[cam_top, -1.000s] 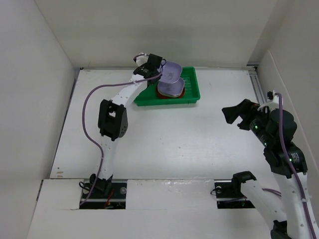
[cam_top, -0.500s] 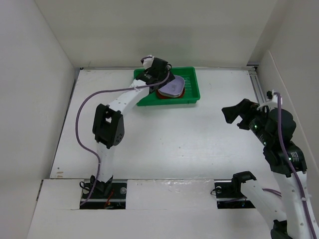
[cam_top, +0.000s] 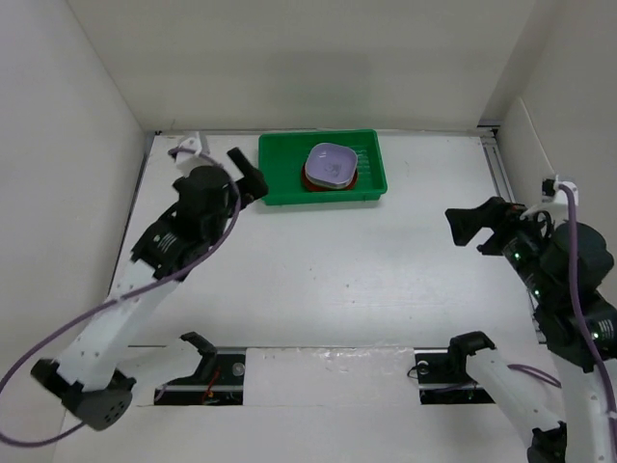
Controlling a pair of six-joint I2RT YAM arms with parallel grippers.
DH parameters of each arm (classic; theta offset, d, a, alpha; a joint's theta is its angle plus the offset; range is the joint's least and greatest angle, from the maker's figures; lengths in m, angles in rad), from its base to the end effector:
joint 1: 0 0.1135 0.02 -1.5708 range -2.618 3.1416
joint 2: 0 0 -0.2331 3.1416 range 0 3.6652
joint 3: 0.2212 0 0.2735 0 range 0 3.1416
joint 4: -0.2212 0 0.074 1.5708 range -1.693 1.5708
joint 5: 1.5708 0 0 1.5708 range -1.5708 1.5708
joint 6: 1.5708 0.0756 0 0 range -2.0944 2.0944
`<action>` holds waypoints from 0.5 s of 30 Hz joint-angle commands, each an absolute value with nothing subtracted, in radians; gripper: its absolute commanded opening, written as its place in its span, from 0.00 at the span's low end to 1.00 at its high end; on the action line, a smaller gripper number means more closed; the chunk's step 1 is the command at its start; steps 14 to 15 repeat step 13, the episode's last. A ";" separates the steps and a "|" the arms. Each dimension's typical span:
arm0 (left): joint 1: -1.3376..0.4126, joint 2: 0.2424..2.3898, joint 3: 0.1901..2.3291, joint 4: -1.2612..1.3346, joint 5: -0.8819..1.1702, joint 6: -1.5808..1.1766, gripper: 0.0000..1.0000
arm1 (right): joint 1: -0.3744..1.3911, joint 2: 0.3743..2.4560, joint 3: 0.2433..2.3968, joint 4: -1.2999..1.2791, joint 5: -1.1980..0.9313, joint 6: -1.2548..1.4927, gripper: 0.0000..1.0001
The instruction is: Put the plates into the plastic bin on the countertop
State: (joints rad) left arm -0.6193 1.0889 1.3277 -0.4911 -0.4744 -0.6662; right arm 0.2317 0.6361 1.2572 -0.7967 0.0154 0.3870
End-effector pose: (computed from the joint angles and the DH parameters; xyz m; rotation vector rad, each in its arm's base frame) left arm 0.2593 -0.1424 0.4062 -0.3772 1.7817 -0.4850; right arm 0.1578 0.0360 0.4299 0.1484 1.7605 0.4379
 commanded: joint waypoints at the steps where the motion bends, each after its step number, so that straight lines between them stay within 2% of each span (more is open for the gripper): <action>1: -0.615 0.942 1.209 -0.606 -0.577 -0.611 1.00 | 0.242 0.592 1.345 -0.854 0.047 0.328 1.00; 5: -0.615 0.690 1.093 -0.698 -0.688 -0.600 1.00 | 0.299 0.580 1.355 -0.887 0.078 0.318 1.00; 9: -0.615 0.539 1.037 -0.741 -0.753 -0.632 1.00 | 0.313 0.561 1.315 -0.887 0.110 0.318 1.00; 15: -0.615 0.465 1.049 -0.732 -0.739 -0.623 1.00 | 0.322 0.552 1.293 -0.868 0.110 0.318 1.00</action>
